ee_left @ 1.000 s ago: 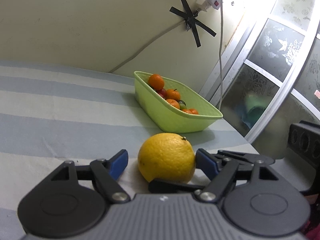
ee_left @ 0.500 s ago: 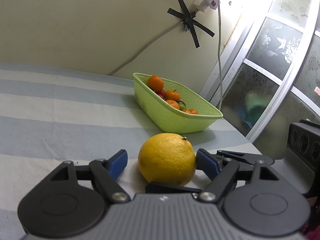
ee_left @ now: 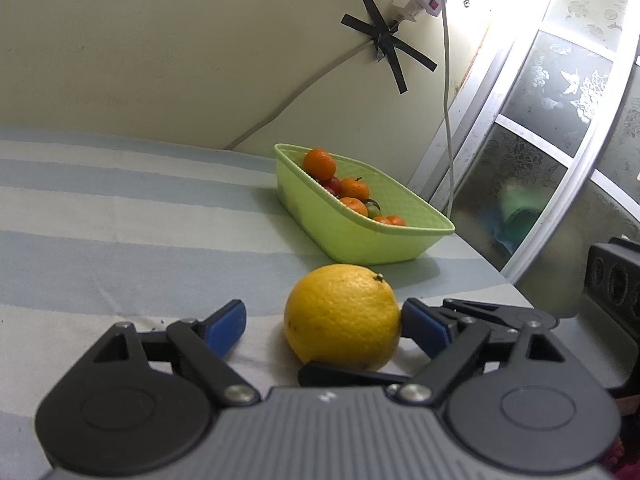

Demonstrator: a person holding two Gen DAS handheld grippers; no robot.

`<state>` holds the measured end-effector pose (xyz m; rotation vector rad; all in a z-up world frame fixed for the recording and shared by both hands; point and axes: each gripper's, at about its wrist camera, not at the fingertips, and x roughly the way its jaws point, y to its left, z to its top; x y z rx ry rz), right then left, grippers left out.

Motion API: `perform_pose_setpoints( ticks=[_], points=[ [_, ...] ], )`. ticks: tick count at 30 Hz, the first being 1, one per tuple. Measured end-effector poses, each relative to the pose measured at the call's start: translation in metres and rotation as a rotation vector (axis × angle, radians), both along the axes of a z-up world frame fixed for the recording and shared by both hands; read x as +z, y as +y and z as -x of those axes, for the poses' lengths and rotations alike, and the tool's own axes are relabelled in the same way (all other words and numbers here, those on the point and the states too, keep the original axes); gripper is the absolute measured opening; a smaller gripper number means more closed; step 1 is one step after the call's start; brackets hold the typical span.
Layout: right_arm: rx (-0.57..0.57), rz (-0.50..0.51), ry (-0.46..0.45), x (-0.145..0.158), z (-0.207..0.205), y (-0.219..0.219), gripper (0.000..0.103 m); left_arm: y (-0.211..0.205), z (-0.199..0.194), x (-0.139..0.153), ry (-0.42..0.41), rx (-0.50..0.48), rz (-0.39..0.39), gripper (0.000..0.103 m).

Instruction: Organize fruits

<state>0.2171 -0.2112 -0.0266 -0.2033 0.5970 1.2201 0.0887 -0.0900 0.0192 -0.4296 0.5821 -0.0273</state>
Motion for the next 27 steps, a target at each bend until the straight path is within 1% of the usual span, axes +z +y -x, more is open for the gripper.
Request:
perform_pose_setpoints(
  ticks=[13, 21, 27],
  points=[
    [0.0, -0.001, 0.0, -0.0004, 0.0003, -0.0001, 0.07, 0.0026, -0.001, -0.0009, 0.011, 0.007, 0.004, 0.093],
    [0.0, -0.001, 0.0, -0.0003, 0.0001, -0.0003, 0.071, 0.0037, -0.0023, -0.0018, 0.022, 0.023, 0.014, 0.098],
    [0.0, -0.002, 0.001, -0.0003, -0.0003, -0.0006, 0.071, 0.0041, -0.0024, -0.0025, 0.026, 0.027, 0.023, 0.099]
  ],
)
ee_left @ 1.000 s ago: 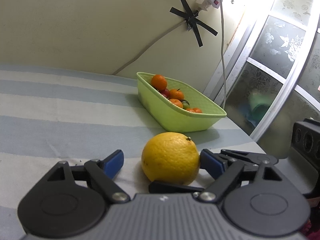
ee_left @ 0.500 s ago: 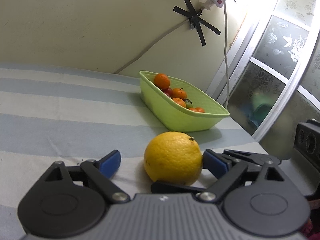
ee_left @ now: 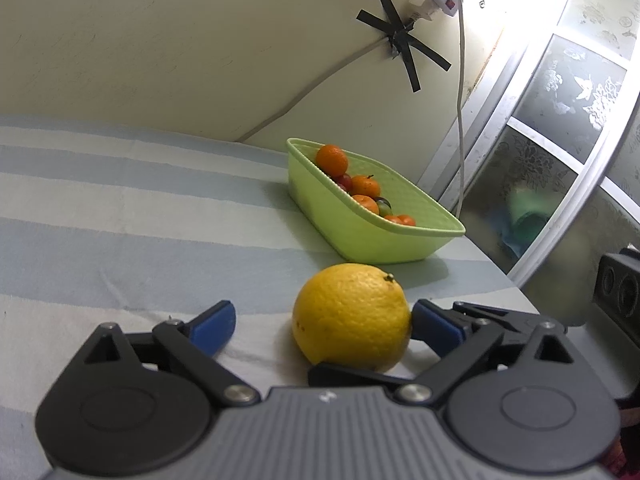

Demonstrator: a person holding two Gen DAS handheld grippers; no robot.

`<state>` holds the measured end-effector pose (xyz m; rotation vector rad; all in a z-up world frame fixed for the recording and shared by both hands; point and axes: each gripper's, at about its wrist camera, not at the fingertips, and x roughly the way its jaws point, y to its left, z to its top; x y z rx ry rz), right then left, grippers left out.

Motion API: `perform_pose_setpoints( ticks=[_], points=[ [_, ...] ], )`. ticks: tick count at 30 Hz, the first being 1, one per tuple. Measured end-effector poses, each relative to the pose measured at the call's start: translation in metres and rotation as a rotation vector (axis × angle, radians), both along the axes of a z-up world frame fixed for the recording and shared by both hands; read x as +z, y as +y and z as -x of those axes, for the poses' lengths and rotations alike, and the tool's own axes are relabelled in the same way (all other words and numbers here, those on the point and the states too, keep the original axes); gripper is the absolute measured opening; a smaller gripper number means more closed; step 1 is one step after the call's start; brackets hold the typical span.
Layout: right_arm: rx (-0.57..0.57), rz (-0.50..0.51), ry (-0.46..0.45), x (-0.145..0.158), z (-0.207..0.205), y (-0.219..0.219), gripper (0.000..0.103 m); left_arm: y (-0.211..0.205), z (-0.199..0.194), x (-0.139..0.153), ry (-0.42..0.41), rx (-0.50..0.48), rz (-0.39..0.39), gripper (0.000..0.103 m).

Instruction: Organize fruits

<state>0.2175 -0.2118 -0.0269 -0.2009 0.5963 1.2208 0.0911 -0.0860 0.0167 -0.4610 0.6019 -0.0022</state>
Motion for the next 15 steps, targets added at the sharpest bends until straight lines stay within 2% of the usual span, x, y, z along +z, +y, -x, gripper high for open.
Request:
perform_pose_setpoints(
  ticks=[15],
  points=[
    [0.0, -0.002, 0.001, -0.0001, -0.0004, -0.0003, 0.071, -0.0039, 0.0009, 0.0008, -0.006, 0.007, -0.014, 0.098]
  ],
)
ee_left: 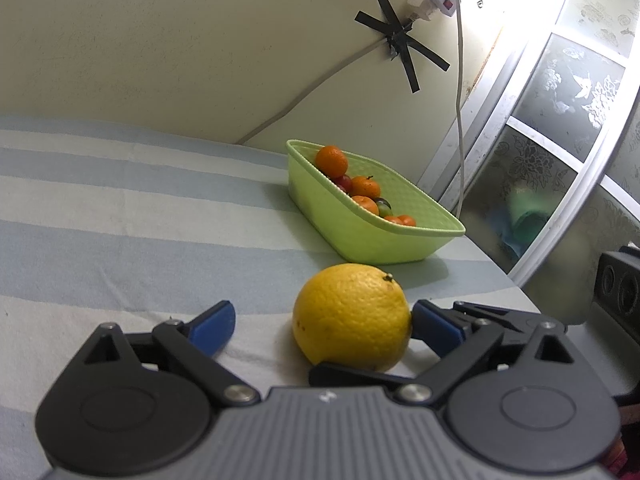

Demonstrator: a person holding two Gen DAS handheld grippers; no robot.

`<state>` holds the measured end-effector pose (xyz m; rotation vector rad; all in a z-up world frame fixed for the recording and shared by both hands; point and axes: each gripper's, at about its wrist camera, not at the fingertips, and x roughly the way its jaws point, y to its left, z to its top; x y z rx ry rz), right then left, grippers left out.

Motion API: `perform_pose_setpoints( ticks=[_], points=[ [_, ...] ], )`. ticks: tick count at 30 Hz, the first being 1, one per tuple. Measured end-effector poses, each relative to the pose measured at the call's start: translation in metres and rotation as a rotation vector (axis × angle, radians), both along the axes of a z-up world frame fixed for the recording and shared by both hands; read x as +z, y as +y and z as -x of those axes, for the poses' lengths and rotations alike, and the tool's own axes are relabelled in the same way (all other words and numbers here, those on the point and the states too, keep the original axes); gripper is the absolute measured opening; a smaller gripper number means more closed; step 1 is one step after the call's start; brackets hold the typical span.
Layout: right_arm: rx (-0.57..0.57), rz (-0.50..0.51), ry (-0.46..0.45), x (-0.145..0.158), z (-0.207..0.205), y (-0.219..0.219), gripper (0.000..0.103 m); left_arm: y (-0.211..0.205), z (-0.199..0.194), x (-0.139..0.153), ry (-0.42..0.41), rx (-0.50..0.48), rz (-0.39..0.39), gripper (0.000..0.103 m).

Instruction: Organize fruits

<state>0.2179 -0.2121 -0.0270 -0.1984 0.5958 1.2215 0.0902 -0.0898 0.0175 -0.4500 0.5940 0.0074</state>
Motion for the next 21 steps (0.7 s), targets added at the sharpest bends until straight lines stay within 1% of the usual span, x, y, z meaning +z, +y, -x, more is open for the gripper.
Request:
perform_pose_setpoints(
  ticks=[2, 5, 13, 18, 21],
  points=[
    [-0.002, -0.004, 0.002, 0.0, -0.0003, -0.0002, 0.072, -0.0003, 0.001, 0.0004, -0.007, 0.002, -0.001, 0.098],
    [-0.016, -0.006, 0.007, 0.0009, 0.0003, -0.0001, 0.075, -0.0003, 0.0024, 0.0012, -0.02, 0.003, 0.0, 0.097],
    [-0.022, -0.01, 0.009, 0.0008, 0.0034, -0.0001, 0.075, -0.0013, 0.0041, 0.0027, -0.035, 0.001, -0.008, 0.094],
    [-0.021, -0.01, 0.009, 0.0007, 0.003, -0.0003, 0.075, -0.002, 0.0042, 0.0027, -0.035, -0.011, -0.013, 0.087],
    [-0.021, -0.011, 0.009, 0.0007, 0.0029, -0.0005, 0.075, -0.0031, 0.0038, 0.0027, -0.033, -0.016, -0.018, 0.086]
  ],
)
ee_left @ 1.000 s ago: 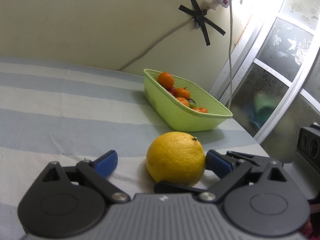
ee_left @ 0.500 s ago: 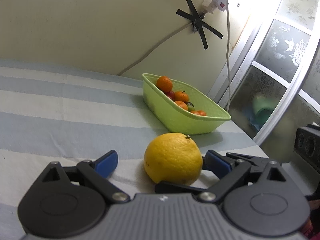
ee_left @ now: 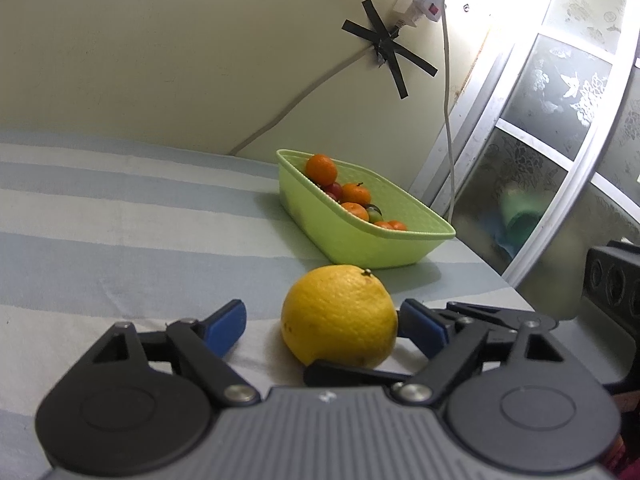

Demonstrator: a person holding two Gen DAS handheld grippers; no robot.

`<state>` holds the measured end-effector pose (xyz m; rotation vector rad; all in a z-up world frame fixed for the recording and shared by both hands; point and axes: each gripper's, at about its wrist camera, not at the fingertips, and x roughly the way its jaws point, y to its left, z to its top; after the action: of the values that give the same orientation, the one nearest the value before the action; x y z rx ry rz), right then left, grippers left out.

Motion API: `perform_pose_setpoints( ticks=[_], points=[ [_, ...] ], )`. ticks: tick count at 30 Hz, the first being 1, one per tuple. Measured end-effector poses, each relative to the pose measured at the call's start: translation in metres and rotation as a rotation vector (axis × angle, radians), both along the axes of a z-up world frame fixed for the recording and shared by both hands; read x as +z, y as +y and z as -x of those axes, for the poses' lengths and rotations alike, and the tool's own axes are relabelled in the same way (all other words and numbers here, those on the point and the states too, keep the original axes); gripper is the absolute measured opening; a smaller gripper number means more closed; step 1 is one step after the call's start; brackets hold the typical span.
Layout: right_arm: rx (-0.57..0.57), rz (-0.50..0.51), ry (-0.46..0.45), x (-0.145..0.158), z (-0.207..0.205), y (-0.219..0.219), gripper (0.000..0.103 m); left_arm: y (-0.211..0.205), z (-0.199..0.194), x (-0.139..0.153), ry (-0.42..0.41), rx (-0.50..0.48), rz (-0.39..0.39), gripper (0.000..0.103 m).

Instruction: Organize fruits

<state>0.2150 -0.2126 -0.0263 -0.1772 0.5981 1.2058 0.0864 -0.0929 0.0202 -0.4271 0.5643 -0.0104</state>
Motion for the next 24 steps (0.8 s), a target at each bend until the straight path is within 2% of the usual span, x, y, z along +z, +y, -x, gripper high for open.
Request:
perform_pose_setpoints(
  ticks=[24],
  points=[
    [0.0, -0.002, 0.0, 0.0002, 0.0011, -0.0005, 0.075, -0.0009, -0.0014, -0.0014, 0.006, 0.002, 0.004, 0.086]
  ],
)
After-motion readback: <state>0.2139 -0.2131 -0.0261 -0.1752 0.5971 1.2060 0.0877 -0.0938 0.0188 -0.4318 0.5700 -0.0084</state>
